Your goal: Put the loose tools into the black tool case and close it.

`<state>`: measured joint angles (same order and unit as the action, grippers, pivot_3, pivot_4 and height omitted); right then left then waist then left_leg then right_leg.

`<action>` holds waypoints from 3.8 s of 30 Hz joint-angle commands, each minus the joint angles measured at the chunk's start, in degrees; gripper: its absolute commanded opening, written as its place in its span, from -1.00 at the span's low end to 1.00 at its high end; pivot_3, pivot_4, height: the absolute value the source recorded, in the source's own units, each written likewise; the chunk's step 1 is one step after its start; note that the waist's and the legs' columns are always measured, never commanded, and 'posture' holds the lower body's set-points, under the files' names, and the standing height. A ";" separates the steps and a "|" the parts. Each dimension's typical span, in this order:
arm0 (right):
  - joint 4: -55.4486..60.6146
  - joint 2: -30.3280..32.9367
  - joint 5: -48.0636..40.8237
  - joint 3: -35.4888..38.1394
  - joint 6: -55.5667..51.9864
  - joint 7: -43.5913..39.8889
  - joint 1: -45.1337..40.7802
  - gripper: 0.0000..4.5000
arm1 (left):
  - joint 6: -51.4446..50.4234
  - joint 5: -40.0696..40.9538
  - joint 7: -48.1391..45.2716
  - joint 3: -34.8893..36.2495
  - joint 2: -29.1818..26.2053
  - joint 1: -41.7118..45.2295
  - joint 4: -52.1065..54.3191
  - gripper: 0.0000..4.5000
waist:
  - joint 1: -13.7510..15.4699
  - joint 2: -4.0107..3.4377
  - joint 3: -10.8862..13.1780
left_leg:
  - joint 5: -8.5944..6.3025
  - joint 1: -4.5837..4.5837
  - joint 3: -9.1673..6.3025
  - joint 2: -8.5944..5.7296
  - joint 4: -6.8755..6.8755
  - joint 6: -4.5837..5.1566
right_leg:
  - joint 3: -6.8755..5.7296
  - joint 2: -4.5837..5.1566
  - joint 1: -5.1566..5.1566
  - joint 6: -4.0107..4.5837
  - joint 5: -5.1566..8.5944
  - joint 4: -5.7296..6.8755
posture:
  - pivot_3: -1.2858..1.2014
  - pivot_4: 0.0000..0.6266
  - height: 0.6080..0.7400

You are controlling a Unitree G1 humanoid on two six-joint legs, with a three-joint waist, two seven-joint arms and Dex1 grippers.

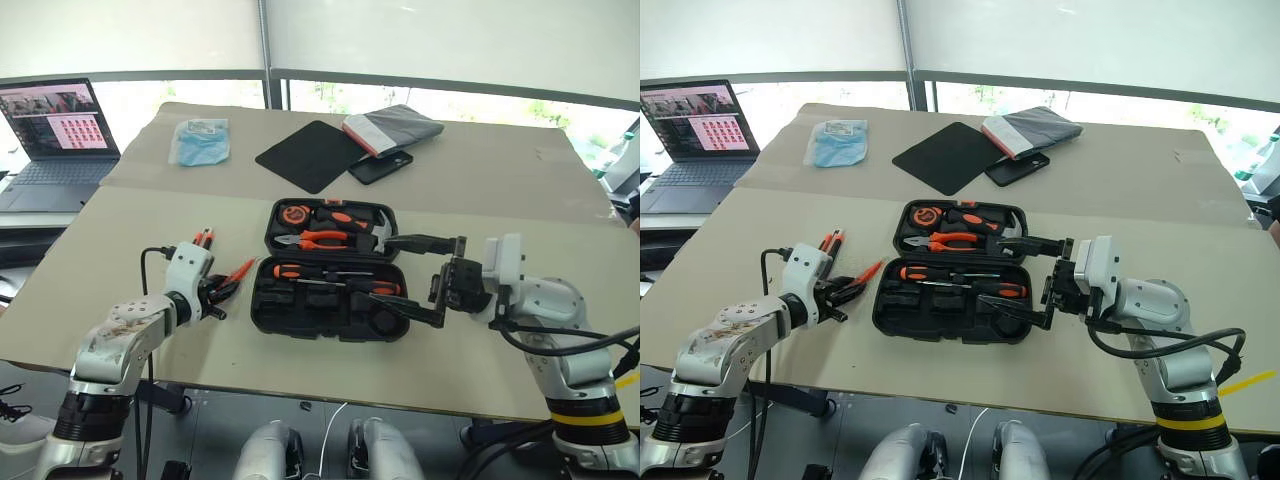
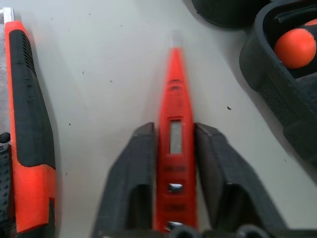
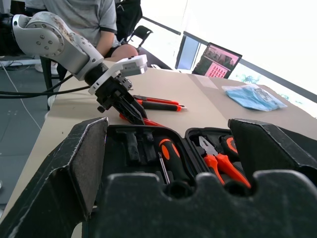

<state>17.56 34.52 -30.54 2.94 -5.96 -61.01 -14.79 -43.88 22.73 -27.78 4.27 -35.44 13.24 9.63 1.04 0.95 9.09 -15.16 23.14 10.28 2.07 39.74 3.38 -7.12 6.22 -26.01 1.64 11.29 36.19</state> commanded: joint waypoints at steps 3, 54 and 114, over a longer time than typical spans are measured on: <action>3.00 1.50 -0.86 1.85 -0.63 0.82 1.27 1.00 | 11.50 3.64 -5.10 7.75 2.85 -3.36 2.56 -0.78 | -0.31 0.06 0.03 | 0.00 0.05 0.00 0.00 0.01 0.02 | 0.00 0.01 -0.04 0.02 -0.01 0.00 | 0.03 -0.52 1.00; 5.00 4.31 -0.30 3.31 -0.41 0.27 10.26 1.00 | 25.87 -26.81 -50.38 -31.22 -7.16 27.56 -14.67 -0.78 | -0.69 0.11 0.06 | 0.14 0.13 0.02 -0.03 0.36 0.83 | 0.11 -0.62 -0.02 -0.13 0.00 0.04 | 0.03 -0.52 1.00; 3.09 1.45 1.96 1.61 0.58 2.61 10.66 1.00 | 32.23 -13.32 -39.79 -15.04 3.27 15.61 -21.04 -0.98 | -0.53 0.12 0.06 | 0.12 0.06 0.01 -0.03 0.65 0.87 | 0.15 -0.43 -0.01 -0.11 0.00 0.46 | 0.03 -0.52 1.00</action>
<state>19.69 36.30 -28.23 4.03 -6.59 -58.53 -3.46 -10.37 9.27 -69.06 -11.37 -32.31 29.91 -11.38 0.50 1.06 9.15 -15.05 23.20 10.29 2.04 40.39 4.25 -6.97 5.80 -26.01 1.53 11.29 36.66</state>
